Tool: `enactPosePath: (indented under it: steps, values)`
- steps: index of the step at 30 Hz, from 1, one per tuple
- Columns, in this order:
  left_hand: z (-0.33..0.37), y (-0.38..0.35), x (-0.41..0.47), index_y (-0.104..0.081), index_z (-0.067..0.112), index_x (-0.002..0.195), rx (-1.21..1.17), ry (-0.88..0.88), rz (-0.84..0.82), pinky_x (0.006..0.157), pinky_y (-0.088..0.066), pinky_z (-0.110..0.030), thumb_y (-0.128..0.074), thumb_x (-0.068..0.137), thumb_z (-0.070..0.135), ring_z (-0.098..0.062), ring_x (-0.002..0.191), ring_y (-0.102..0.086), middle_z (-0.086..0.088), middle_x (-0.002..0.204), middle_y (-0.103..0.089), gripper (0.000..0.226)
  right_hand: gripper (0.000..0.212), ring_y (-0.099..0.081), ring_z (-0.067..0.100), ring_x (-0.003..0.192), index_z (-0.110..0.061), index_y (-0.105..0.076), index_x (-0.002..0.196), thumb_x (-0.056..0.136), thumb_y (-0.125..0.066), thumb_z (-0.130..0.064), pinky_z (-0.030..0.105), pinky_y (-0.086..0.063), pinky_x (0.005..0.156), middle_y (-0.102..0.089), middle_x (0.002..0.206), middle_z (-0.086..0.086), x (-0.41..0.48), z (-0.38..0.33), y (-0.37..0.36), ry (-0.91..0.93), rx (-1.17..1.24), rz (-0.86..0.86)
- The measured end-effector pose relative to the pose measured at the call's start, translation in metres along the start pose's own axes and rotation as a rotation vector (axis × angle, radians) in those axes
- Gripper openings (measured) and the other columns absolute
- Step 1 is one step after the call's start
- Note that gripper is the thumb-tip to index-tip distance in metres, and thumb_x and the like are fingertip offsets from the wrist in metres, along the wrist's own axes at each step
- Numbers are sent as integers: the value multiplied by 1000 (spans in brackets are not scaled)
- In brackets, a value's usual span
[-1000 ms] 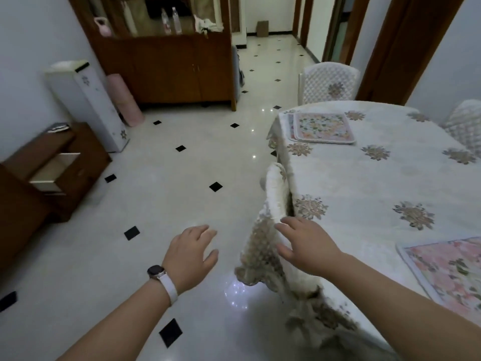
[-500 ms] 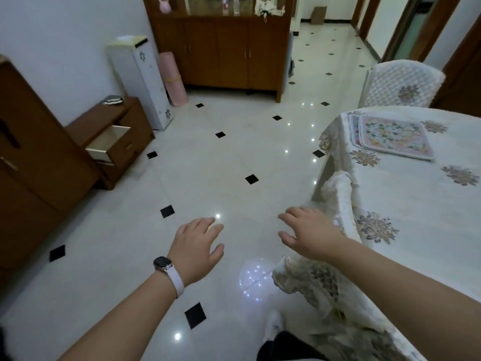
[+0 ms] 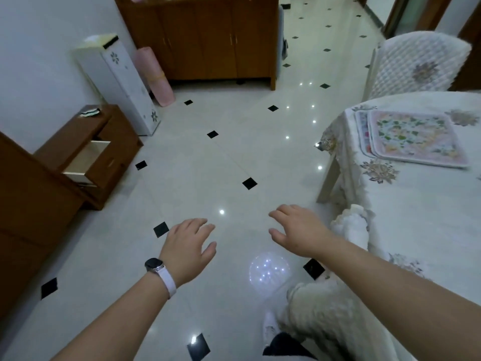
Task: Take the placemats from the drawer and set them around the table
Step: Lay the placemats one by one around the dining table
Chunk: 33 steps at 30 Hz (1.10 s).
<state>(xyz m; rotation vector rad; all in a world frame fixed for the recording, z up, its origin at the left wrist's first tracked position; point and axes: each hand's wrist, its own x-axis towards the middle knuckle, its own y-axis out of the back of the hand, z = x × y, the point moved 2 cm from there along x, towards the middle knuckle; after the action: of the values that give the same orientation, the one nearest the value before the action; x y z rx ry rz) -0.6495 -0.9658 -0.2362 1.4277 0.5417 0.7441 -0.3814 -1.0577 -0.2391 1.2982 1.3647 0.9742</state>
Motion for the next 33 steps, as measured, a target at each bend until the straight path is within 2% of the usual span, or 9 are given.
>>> enactPosePath:
  steps: [3,8,13,17,19,29,33]
  values:
    - [11,0,38,-69,18,108,-38,-27,64,86,-47,-41,-49,81,42,-26,103,-63,-4,113,-68,42,55,-54,25,108,-19,-56,126,88,-33,-52,37,-42,91,-59,119,1,23,21,8,-17,-26,-10]
    - [2,-6,83,-69,17,109,-38,-53,54,87,-47,-42,-48,82,42,-27,106,-62,-4,113,-67,43,69,-55,24,106,-19,-57,126,82,-19,-56,37,-41,90,-60,117,-1,47,41,20,-31,10,32]
    - [-13,-14,139,-69,17,110,-51,-71,21,86,-47,-43,-46,82,44,-28,105,-62,-5,112,-68,46,67,-56,24,108,-19,-58,127,84,-23,-56,36,-41,91,-61,119,-1,65,66,27,-125,42,47]
    - [-21,-26,186,-70,17,109,-79,-145,22,84,-48,-42,-47,81,44,-27,102,-63,-4,111,-68,45,50,-53,24,112,-20,-54,132,93,-42,-48,36,-40,94,-58,124,-1,86,83,31,-206,40,33]
    - [-27,-32,216,-70,18,108,-93,-178,10,84,-48,-42,-47,81,45,-28,102,-63,-4,112,-68,45,48,-52,24,114,-20,-53,133,94,-45,-47,37,-40,95,-57,125,-1,104,91,35,-256,33,35]
    - [-125,-40,387,-71,16,110,-168,-262,-20,86,-48,-45,-44,80,48,-29,105,-63,-6,114,-68,51,48,-55,23,114,-24,-54,132,92,-45,-50,36,-45,93,-59,125,-2,223,111,69,-493,-6,74]
    - [-134,-45,444,-71,17,111,-162,-384,-32,85,-49,-45,-43,81,48,-29,104,-64,-6,115,-68,51,54,-58,24,106,-24,-58,127,87,-36,-54,36,-49,86,-62,116,-2,245,119,87,-606,7,143]
